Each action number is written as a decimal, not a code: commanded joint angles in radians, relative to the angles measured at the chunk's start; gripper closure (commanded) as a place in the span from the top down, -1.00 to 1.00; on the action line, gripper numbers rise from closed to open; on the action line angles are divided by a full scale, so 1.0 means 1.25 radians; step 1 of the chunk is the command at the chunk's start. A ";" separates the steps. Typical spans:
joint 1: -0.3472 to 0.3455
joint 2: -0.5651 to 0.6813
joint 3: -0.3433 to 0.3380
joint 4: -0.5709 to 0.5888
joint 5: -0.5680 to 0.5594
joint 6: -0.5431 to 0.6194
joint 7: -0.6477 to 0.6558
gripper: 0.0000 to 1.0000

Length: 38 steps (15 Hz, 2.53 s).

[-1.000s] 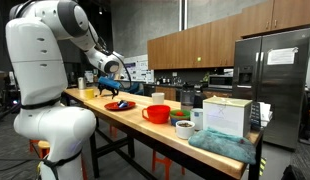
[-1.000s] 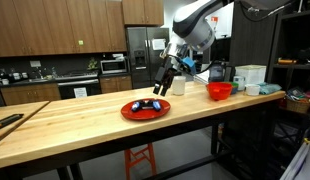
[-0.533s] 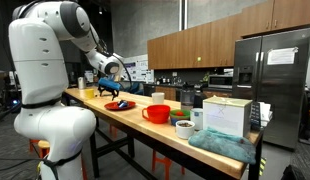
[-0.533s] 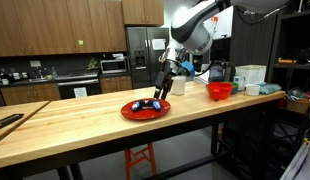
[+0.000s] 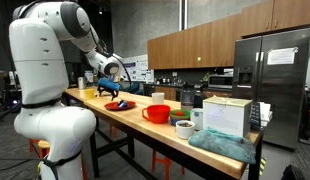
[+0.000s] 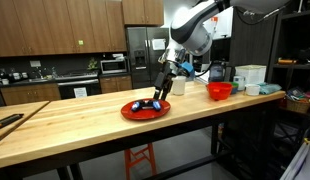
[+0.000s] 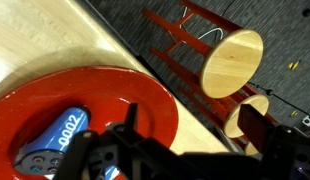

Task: Remove the video game controller from the red plate onto the table

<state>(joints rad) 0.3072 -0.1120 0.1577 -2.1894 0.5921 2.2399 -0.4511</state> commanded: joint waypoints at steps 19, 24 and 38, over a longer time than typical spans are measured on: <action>-0.046 0.084 0.038 0.057 -0.243 0.061 -0.060 1.00; -0.053 0.103 0.047 0.069 -0.393 0.098 -0.008 1.00; -0.051 0.159 0.079 0.110 -0.374 0.239 0.009 1.00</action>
<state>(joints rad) 0.2385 0.0496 0.2372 -2.0793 0.0818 2.4775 -0.4038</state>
